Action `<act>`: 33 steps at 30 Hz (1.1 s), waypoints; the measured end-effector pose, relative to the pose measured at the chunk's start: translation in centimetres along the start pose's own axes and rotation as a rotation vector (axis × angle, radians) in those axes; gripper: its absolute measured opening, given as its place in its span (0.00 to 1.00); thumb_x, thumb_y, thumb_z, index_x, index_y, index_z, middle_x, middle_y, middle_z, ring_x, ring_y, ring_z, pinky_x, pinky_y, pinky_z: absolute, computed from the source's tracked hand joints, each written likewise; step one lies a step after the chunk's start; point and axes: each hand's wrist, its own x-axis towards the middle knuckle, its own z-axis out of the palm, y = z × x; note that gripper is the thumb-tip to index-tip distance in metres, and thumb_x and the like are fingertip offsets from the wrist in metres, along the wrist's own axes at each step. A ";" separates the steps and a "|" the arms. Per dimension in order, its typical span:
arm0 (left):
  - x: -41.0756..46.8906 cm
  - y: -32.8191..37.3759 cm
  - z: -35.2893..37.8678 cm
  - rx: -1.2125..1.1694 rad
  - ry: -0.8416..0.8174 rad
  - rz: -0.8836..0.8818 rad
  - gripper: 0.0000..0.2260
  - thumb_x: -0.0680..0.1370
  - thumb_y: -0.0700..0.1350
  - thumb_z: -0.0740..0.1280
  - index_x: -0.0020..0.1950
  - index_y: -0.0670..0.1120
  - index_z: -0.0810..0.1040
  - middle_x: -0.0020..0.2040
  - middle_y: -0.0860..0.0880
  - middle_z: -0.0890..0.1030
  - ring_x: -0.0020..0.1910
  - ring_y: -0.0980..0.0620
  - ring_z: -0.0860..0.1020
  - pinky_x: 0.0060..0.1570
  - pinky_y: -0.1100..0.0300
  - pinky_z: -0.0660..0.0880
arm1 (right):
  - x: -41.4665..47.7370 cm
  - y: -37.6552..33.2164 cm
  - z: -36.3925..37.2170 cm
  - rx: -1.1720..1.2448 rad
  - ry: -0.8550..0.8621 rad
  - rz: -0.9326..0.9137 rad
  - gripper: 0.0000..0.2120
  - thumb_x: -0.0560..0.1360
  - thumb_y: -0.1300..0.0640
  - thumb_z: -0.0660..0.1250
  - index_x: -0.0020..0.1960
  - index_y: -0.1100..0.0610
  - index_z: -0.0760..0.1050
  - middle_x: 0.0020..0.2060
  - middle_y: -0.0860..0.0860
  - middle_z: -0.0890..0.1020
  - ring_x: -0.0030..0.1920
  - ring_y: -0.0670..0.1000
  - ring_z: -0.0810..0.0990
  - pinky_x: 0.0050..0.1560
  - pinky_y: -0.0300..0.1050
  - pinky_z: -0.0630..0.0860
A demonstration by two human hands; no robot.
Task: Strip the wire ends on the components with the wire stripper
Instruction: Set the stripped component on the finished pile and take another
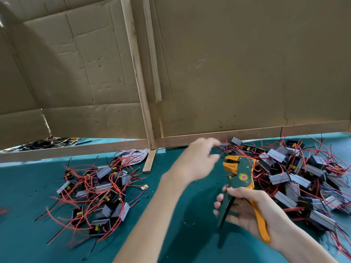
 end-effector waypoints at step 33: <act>-4.9 -10.0 -8.0 0.113 0.513 -0.284 0.09 0.78 0.45 0.67 0.52 0.48 0.67 0.44 0.53 0.75 0.47 0.48 0.74 0.47 0.56 0.66 | -0.6 -0.2 0.2 -0.002 0.002 -0.078 0.20 0.58 0.63 0.74 0.49 0.66 0.76 0.40 0.65 0.80 0.40 0.65 0.83 0.42 0.58 0.81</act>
